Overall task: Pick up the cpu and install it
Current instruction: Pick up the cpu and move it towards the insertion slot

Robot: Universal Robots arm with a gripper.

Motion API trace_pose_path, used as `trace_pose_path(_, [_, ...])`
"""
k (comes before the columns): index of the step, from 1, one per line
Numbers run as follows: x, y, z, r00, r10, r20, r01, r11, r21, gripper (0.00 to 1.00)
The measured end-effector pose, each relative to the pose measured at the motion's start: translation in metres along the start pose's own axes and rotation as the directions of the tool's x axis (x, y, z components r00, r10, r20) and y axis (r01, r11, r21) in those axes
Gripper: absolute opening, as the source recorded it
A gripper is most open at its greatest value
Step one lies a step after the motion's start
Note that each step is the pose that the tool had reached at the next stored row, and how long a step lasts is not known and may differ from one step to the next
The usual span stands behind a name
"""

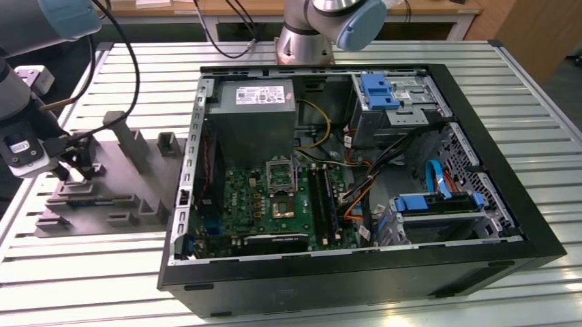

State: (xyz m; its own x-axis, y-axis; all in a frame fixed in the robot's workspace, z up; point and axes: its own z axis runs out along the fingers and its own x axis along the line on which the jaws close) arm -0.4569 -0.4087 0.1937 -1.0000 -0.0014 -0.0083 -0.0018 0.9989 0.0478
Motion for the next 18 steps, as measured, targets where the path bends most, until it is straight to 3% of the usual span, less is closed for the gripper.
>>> trace_pose_path(2, [0.0,0.0,-0.0004,1.0,0.0,-0.0001,0.0,1.0,0.0001,0.47])
trace_pose_path(4, [-0.0002,0.0003,-0.006,1.0,0.0,-0.0001,0.0,1.0,0.0001,0.47])
trace_pose_path(18, [-0.0002,0.0005,-0.0103,1.0,0.0,-0.0002,0.0,1.0,0.0002,0.47])
